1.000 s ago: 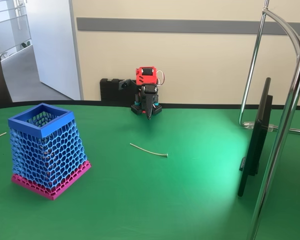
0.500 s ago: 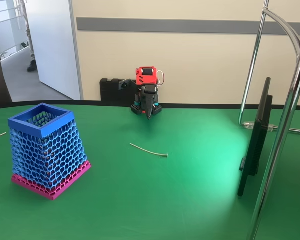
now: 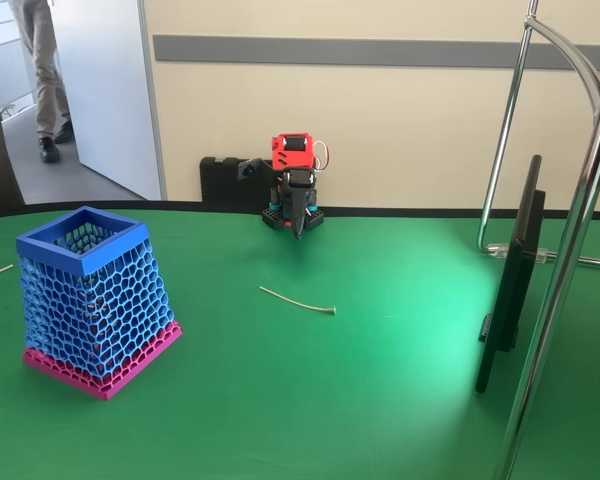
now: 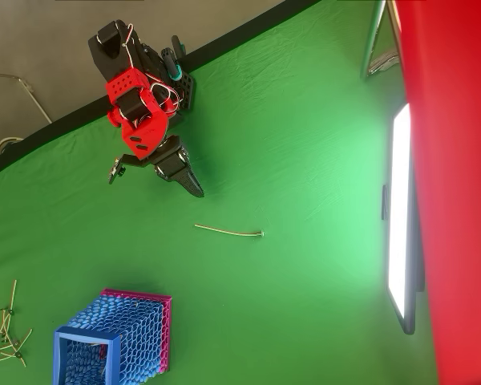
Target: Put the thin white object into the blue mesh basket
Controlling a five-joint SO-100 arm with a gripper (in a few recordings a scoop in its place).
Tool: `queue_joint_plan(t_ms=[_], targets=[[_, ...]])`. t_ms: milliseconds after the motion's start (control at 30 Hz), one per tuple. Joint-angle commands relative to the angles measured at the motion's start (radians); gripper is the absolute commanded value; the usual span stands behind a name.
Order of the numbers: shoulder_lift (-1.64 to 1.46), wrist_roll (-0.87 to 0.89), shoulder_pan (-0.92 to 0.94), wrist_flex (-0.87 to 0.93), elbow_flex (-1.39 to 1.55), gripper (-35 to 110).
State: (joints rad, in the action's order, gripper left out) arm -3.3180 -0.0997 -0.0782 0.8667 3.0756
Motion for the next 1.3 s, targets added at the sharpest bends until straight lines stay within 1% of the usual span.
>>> queue_joint_plan(t_ms=[0, 600, 900, 1267], targets=[[-0.006, 0.005, 0.002, 0.002, 0.008, 1], [0.034, 0.020, 0.002, -0.011, -0.009, 1], [0.334, 0.072, -0.006, -0.034, -0.206, 1], [0.767, 0.133, -0.009, 0.032, -0.543, 1]])
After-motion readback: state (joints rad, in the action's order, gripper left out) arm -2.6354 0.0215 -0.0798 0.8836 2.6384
